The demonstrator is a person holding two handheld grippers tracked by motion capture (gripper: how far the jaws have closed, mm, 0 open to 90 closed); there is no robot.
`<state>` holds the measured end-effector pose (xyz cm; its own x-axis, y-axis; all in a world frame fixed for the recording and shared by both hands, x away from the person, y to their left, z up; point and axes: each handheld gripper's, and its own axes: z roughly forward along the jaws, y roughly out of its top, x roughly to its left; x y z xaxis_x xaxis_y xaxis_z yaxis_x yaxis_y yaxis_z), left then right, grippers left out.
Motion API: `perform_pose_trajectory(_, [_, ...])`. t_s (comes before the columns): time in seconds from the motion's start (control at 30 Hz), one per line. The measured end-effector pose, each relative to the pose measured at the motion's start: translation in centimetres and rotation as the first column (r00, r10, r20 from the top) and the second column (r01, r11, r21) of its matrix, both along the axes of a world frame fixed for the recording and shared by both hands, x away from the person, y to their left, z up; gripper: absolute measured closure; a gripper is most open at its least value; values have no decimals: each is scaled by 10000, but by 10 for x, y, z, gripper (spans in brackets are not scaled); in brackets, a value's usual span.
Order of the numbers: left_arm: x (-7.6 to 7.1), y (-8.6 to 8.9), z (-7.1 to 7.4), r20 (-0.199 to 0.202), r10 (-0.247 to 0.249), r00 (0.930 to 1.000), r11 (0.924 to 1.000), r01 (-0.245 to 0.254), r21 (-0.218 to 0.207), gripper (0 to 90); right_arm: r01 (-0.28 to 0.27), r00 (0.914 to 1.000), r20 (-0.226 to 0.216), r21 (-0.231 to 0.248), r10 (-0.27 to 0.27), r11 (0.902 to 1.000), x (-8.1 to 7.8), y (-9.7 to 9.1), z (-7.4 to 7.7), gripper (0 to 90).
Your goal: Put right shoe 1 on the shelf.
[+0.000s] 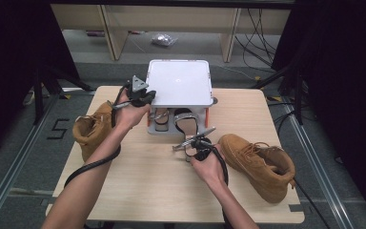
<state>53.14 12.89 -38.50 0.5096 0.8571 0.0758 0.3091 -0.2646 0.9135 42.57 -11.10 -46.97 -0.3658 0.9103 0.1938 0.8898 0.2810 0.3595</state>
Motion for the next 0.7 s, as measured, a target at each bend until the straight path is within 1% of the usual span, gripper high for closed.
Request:
perform_pose_trajectory(0.03, [0,0,0,2,3,10000,10000,-3,-8,897,349,9986,-382,-143,-354,9993,0,3,2,900])
perform_pose_trajectory(0.07, [0,0,0,5,4,10000,10000,-4,1,897,234,9991,-364,36,-232,9997,0,5,1,900])
perform_pose_trajectory(0.1, [0,0,0,6,3,10000,10000,-3,4,897,175,9994,-311,23,-174,9998,1,6,2,900])
perform_pose_trajectory(0.13, [0,0,0,4,5,10000,10000,-5,-4,897,-8,9998,-202,6,8,10000,2,6,1,900])
perform_pose_trajectory(0.17, [0,0,0,9,5,10000,10000,-5,-11,897,172,9993,-318,8,-172,9999,2,7,2,900])
perform_pose_trajectory(0.2, [0,0,0,11,6,10000,10000,-6,1,897,128,9995,-295,-19,-128,9999,3,8,2,900])
perform_pose_trajectory(0.23, [0,0,0,16,6,10000,10000,-6,7,897,203,9992,-342,47,-202,9998,4,10,1,900])
perform_pose_trajectory(0.27, [0,0,0,12,3,10000,10000,-3,16,897,-134,9999,17,32,134,9999,5,9,0,900])
perform_pose_trajectory(0.3, [0,-1,0,9,7,10000,10000,-7,-13,897,201,9993,-313,106,-197,9997,4,12,2,900])
perform_pose_trajectory(0.33, [0,-1,0,10,5,10000,10000,-5,-23,897,30,9998,-192,66,-29,10000,5,12,3,900])
perform_pose_trajectory(0.4, [0,-1,0,11,6,10000,10000,-6,-4,897,180,9996,-237,155,-177,9997,6,15,4,900])
perform_pose_trajectory(0.43, [0,-1,0,9,10,10000,10000,-10,-10,897,102,9999,-132,170,-100,9998,8,15,4,900])
perform_pose_trajectory(0.47, [0,-1,0,11,13,10000,10000,-13,-31,897,-90,9999,75,142,89,9999,10,15,3,900])
perform_pose_trajectory(0.5, [0,-1,0,14,13,10000,10000,-13,-32,897,208,9996,-170,126,-206,9997,10,17,5,900])
perform_pose_trajectory(0.53, [0,-1,0,19,15,10000,10000,-15,-11,897,-157,9995,266,111,154,9998,12,15,3,900])
perform_pose_trajectory(0.57, [0,-1,0,20,15,10000,10000,-15,-15,897,188,9998,-106,179,-186,9997,12,18,6,900])
perform_pose_trajectory(0.63, [0,-1,0,13,8,10000,10000,-8,-25,897,-18,9999,152,169,15,9999,14,19,5,900])
perform_pose_trajectory(0.7, [0,-1,0,7,11,10000,10000,-11,-41,897,265,9996,-61,99,-264,9996,15,21,7,900])
